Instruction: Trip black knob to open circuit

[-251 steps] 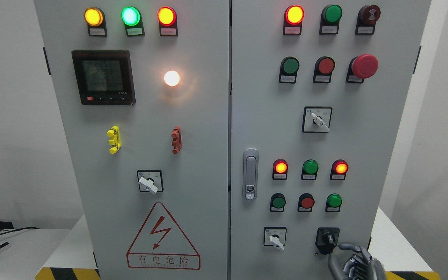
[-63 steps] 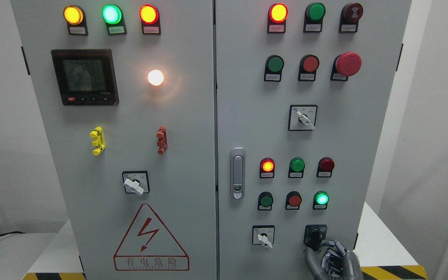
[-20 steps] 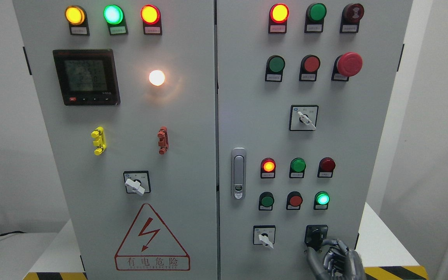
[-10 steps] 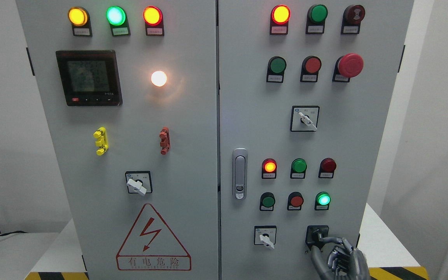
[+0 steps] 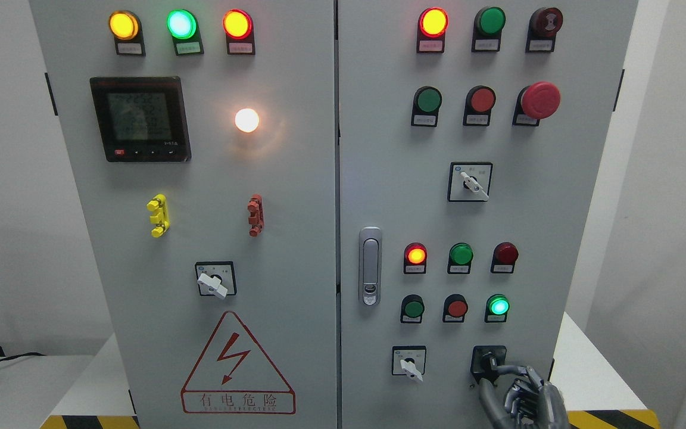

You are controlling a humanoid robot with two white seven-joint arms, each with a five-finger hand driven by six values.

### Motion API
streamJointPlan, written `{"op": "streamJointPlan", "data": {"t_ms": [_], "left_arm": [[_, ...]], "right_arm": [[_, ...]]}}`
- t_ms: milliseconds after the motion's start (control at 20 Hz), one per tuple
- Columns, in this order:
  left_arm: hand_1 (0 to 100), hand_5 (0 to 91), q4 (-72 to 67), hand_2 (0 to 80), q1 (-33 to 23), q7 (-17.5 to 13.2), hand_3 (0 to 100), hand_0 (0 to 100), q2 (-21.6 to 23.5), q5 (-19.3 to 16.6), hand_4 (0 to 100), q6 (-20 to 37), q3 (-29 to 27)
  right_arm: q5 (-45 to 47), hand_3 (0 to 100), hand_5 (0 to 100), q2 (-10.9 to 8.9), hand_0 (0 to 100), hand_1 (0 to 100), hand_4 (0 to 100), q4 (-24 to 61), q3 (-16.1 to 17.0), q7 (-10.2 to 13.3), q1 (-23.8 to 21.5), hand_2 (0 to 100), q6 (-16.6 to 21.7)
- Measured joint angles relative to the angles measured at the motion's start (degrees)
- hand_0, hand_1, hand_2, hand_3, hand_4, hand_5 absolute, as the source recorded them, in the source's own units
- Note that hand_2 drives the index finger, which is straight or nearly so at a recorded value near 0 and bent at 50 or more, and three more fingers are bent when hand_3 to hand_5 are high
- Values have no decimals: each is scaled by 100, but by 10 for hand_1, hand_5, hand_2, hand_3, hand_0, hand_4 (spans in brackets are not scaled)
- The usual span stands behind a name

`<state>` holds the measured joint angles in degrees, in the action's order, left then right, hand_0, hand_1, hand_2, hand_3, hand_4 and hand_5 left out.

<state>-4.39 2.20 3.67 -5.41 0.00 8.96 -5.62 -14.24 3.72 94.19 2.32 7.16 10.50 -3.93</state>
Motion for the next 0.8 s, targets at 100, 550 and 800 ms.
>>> {"op": "streamJointPlan", "data": {"t_ms": [100, 550, 800], "left_arm": [[389, 0, 0, 0, 0, 0, 0, 120, 0, 0, 0, 0, 0], [389, 0, 0, 0, 0, 0, 0, 120, 0, 0, 0, 0, 0], [389, 0, 0, 0, 0, 0, 0, 120, 0, 0, 0, 0, 0]], "right_arm": [[0, 913, 1000, -16, 390, 729, 1000, 5, 17, -3, -9, 448, 17], [4, 896, 1000, -191, 410, 717, 987, 22, 125, -7, -130, 431, 318], [23, 876, 984, -258, 441, 685, 947, 27, 218, 6, -254, 418, 611]]}}
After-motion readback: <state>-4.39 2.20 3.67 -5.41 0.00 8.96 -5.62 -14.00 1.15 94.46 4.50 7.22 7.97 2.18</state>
